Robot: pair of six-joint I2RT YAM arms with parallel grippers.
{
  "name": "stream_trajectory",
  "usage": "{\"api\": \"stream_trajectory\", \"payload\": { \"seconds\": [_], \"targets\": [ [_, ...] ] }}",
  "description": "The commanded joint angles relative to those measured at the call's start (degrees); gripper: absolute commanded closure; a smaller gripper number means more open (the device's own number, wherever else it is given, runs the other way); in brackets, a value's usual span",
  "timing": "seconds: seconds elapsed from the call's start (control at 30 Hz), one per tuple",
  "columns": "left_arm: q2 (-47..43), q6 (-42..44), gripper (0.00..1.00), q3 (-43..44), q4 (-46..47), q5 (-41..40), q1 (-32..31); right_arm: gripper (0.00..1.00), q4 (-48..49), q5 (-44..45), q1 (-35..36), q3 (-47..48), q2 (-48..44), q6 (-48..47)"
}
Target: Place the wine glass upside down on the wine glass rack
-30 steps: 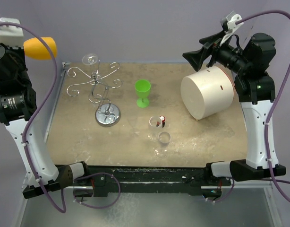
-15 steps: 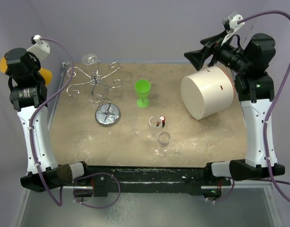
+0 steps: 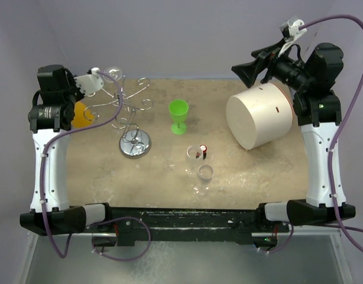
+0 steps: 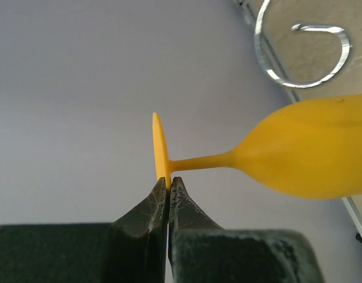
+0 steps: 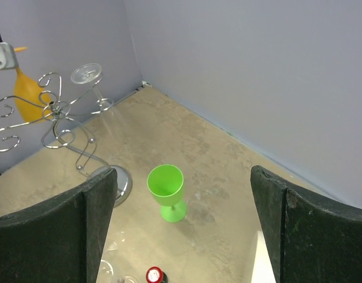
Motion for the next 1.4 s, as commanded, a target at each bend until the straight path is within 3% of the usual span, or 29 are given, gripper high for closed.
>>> {"api": "stream_trajectory", "payload": {
  "seconds": [0.0, 0.23, 0.63, 0.9, 1.37],
  "targets": [
    [-0.11, 2.31, 1.00, 1.75, -3.27, 5.57, -1.40, 0.04, 4.05, -2.04, -0.75, -0.51, -1.49, 1.62],
    [-0.42, 3.05, 1.00, 3.76, -6.80, 14.36, -1.86, 0.04, 5.13, -2.34, -1.21, -1.73, -2.02, 2.24],
    [0.80, 8.02, 0.97, 6.90, -12.34, 21.86, -4.13, 0.04, 5.84, -2.38, -1.31, -2.86, -2.04, 2.32],
    [2.66, 10.92, 0.98, 10.10, -14.87, 24.88, -6.99, 0.04, 5.96, -2.38, -1.49, -3.07, -2.09, 2.46],
    [4.03, 10.10, 0.98, 9.13, -9.23, 23.87, -8.13, 0.04, 6.67, -2.81, -2.19, -3.77, -2.68, 2.88]
  ]
}}
